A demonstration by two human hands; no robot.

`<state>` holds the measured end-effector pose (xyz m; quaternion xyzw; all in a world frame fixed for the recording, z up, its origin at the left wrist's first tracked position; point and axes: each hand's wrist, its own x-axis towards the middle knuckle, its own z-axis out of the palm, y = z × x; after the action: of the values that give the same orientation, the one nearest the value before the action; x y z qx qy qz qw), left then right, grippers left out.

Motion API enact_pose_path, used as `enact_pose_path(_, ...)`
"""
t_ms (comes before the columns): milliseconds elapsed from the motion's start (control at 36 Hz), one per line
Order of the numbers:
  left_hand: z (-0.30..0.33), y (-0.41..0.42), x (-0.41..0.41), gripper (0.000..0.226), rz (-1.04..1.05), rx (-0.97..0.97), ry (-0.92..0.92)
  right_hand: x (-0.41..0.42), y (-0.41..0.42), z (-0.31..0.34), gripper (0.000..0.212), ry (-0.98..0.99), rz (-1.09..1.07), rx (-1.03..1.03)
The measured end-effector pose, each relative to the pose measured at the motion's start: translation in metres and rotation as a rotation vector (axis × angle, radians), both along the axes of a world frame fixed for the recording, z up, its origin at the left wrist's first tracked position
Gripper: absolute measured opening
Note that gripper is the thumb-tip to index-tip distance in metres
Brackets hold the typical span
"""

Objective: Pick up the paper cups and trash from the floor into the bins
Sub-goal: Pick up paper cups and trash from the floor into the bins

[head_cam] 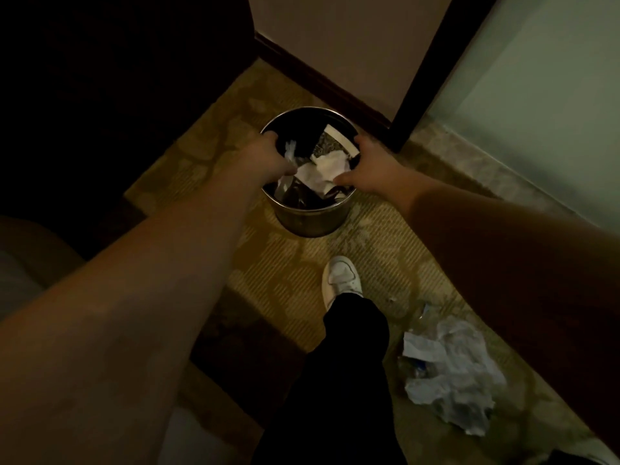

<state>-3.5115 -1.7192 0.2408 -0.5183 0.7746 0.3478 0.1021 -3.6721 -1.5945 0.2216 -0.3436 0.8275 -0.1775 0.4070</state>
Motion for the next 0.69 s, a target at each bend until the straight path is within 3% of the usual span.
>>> enact_pose_path(250,0.029,0.032,0.004,0.056,0.007,-0.03,0.06,-0.005,0.043,0.029,0.072,0.096,0.033,0.024)
enact_pose_path(361,0.057,0.07,-0.007,0.042,-0.066,-0.018,0.119,-0.004,0.083,0.061,0.068,0.116,0.028,0.036)
enact_pose_path(472,0.08,0.119,-0.02,0.023,-0.192,0.011,0.142,-0.004,0.142,0.088,0.065,0.075,-0.005,0.036)
enact_pose_path(694,0.091,0.248,-0.055,0.021,-0.416,0.121,0.025,-0.015,0.292,0.111,0.051,-0.009,-0.202,0.092)
